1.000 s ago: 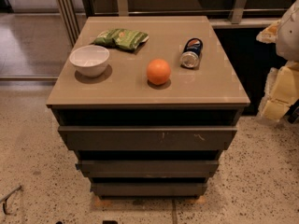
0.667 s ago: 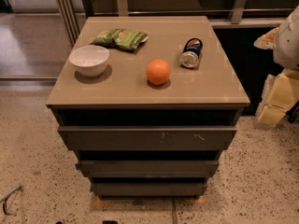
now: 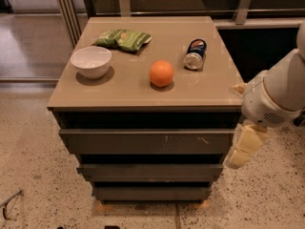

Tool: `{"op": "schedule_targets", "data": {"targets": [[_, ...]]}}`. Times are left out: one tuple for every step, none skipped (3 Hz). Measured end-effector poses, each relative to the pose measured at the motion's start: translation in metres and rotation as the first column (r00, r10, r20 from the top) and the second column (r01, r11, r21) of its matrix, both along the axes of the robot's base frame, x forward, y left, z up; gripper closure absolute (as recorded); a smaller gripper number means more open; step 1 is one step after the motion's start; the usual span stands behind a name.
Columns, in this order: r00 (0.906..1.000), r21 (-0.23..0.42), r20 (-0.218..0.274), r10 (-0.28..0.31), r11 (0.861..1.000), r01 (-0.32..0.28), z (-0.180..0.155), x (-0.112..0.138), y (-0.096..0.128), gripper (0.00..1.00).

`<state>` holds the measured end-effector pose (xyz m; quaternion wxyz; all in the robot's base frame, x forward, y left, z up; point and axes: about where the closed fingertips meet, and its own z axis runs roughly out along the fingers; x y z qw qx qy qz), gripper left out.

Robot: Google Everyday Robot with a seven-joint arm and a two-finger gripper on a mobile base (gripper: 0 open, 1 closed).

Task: Open top drawer

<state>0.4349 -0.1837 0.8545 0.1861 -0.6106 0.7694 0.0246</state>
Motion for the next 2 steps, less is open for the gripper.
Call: {"op": "schedule_targets", "data": {"targets": [[0.9988, 0.007, -0.044, 0.020, 1.000, -0.020, -0.0463, -0.0041, 0.0117, 0.00], [0.9988, 0.007, -0.044, 0.020, 1.000, -0.020, -0.0463, -0.0041, 0.0117, 0.00]]}}
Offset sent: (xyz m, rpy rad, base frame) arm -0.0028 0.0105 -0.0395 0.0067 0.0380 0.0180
